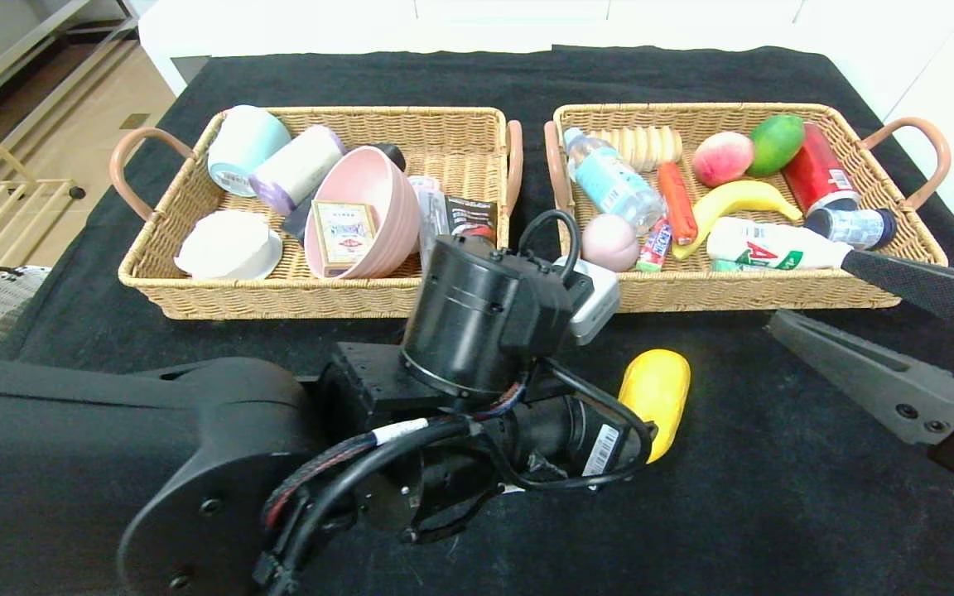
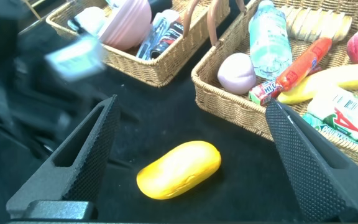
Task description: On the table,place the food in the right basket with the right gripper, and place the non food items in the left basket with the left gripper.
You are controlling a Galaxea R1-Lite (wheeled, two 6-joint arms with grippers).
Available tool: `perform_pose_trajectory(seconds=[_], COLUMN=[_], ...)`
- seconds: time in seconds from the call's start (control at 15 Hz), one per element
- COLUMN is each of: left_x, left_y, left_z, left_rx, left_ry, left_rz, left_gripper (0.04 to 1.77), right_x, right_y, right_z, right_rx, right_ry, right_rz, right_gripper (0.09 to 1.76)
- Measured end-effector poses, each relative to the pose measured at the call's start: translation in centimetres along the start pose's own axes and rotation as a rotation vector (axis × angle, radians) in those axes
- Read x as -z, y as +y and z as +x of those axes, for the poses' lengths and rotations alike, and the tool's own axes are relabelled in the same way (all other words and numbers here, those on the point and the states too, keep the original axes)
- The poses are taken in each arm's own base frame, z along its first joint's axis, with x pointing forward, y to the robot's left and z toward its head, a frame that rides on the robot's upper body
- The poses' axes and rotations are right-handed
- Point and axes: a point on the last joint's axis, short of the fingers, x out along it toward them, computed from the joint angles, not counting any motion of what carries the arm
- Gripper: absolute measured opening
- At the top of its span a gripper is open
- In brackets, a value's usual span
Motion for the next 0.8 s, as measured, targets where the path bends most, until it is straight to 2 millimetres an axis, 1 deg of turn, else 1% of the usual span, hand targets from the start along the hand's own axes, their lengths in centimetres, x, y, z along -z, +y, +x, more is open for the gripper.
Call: perform_pose_trajectory(seconds=[0.27, 0.47, 0.6, 0.8], left_x=[0.6, 1.1, 1.9, 3.5], left_y=[1.7, 3.6, 4.7, 5.7], left_z=[-3.1, -5.5, -7.1, -9.2], left_rx=[-0.027, -0.063, -0.076, -0.102], left_ry=[-0.103, -0.200, -0.240, -0.255], left_rz=[0.028, 0.029, 0.024, 0.012], left_gripper=[1.67, 1.68, 1.69, 1.70], right_x=[0.6, 1.0, 1.2, 1.4], right_y=[-0.2, -0.2, -0.1, 0.0], right_z=[0.6, 1.0, 1.0, 1.2], right_rx=[0.011, 0.007, 0.001, -0.006], right_ry=[0.027, 0.049, 0.055, 0.067], right_rz=[0.002, 0.004, 0.003, 0.006], right_gripper=[1.71, 1.71, 1.71, 1.71])
